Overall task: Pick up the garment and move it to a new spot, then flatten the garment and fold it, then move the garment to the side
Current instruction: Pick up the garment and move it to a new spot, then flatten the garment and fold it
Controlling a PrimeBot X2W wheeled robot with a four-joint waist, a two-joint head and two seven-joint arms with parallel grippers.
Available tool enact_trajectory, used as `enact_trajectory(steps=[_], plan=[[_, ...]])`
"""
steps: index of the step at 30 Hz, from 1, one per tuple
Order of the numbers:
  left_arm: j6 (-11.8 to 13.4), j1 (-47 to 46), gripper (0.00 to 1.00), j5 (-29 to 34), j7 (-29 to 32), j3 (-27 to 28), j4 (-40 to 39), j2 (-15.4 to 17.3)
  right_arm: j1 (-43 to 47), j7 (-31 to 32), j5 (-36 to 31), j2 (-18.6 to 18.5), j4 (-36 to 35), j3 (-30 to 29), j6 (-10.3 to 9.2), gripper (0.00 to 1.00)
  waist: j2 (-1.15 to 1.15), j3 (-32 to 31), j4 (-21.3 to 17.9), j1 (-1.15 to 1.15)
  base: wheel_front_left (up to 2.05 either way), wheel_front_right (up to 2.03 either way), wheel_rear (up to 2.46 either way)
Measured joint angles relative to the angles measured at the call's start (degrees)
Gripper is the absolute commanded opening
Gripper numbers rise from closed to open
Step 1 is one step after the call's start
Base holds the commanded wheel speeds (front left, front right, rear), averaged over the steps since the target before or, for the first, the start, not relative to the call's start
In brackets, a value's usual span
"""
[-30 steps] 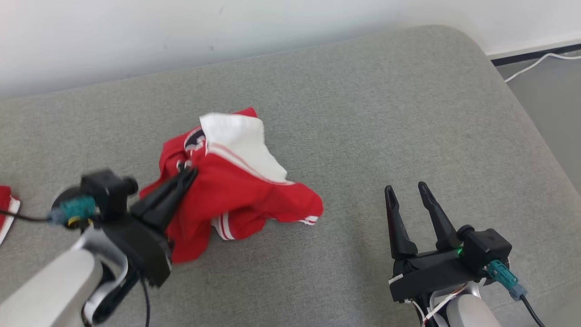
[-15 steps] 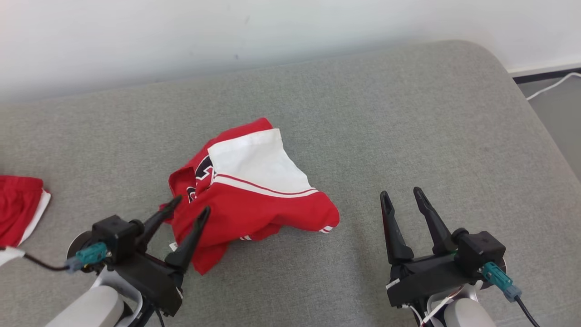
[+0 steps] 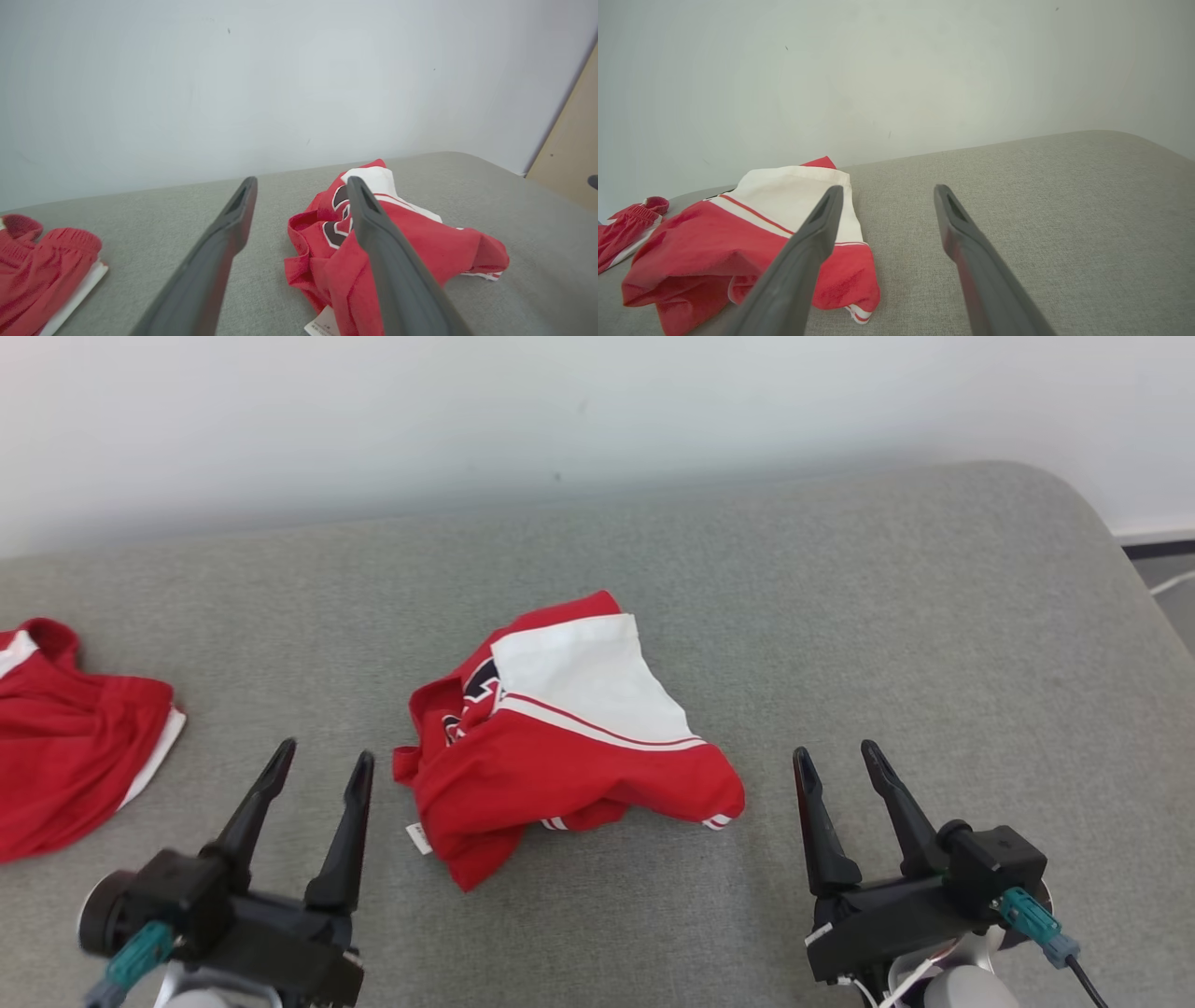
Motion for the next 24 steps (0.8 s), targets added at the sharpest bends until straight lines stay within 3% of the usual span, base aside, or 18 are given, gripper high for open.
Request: enact_trajectory(steps=[12, 24], plan=[[3.65, 13.94, 1.00, 3.75, 0.00, 12.34, -4.90, -2.87, 2.46, 1.37, -0.15, 0.01, 0.94, -1.62, 0.00, 1.00, 0.00, -2.83, 3.75, 0.00, 0.00, 0.00, 0.00], [1.24, 18.73, 1.00, 6.70, 0.00, 15.38, -6.08, -7.15, 3.69, 4.56, -0.22, 0.00, 2.58, -3.45, 0.00, 1.00, 0.00, -4.21, 7.34, 0.00, 0.00, 0.00, 0.00]])
